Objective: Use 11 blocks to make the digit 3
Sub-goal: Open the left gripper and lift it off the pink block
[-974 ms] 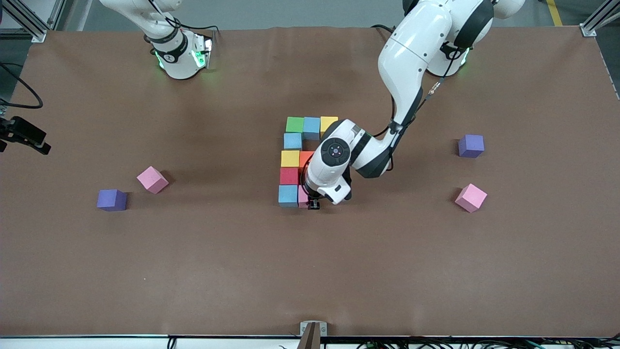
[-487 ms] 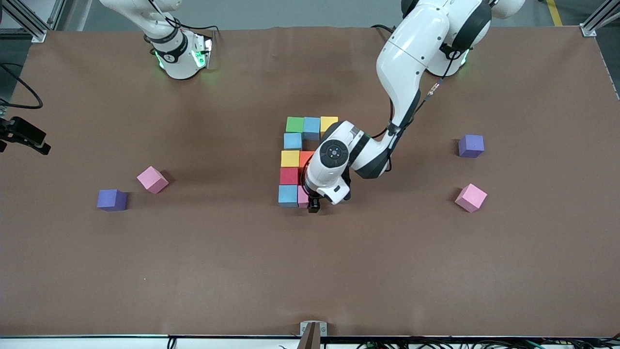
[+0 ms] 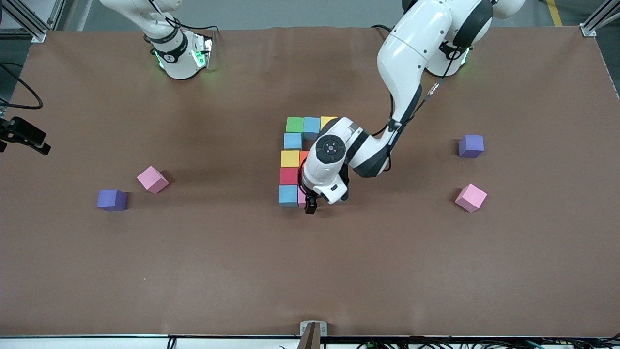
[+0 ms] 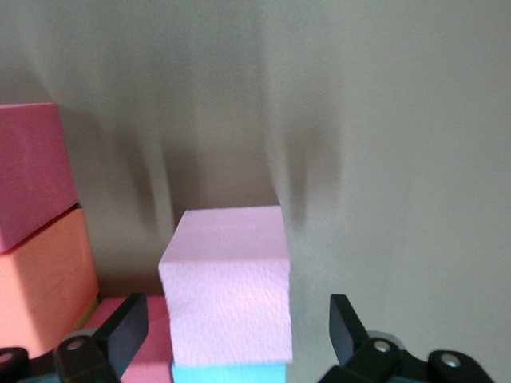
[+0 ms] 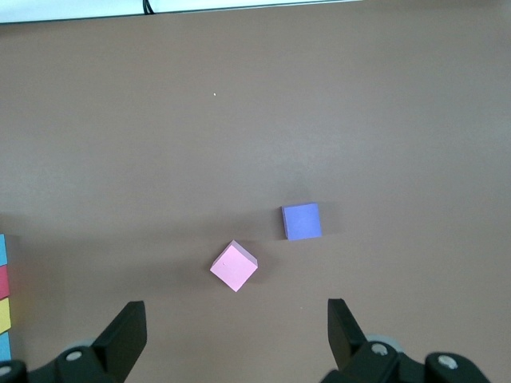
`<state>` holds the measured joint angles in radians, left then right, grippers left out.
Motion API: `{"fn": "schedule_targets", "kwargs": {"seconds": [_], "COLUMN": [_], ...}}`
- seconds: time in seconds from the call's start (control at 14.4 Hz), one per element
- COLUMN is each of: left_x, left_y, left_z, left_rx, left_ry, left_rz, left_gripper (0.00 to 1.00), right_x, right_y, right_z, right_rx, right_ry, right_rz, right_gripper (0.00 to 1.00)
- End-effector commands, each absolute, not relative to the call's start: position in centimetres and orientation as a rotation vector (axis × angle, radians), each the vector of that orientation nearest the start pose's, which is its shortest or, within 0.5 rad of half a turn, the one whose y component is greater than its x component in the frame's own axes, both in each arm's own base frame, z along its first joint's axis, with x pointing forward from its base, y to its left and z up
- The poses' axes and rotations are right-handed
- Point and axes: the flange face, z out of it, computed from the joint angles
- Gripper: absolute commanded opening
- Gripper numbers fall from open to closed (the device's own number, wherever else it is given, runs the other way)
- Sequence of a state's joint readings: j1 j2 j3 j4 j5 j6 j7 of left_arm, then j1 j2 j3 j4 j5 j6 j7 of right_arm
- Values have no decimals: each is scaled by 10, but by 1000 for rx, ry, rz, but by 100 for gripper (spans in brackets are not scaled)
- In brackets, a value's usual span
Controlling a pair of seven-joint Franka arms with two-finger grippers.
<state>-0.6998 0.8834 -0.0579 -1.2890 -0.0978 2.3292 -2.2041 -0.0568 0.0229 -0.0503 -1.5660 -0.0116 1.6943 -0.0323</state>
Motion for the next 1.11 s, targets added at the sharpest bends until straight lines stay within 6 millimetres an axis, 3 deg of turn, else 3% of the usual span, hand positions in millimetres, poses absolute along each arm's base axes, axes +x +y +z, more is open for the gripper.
{"fn": "schedule_targets", "kwargs": {"seconds": [0.0, 0.14, 0.28, 0.56, 0.63, 0.83, 1.04], "left_x": [562, 566, 561, 598, 603, 630, 638], "left_y": [-513, -501, -487, -385, -364, -258, -191], "left_z": [263, 306, 335, 380, 383, 383, 373], "left_rx": [-2407, -2449, -2521, -2636, -2675, -2755, -2770], "left_ry": [-2253, -2197, -2026, -1708, -1634, -1450, -1376], "left_rz": [121, 107, 88, 2, -3, 27, 72], "left_gripper": [100, 100, 100, 100, 100, 100, 100], "right_x": [571, 571, 571, 571, 572, 572, 572], "right_y": [-65, -64, -63, -63, -61, -59, -61], "right_z": [627, 627, 627, 628, 627, 628, 628], "right_rx": [-3160, -3160, -3158, -3160, -3160, -3160, -3158], "right_ry": [112, 110, 107, 105, 100, 95, 100], "right_rz": [-172, -170, -172, -175, -172, -175, -177], "right_gripper": [100, 100, 100, 100, 100, 100, 100]}}
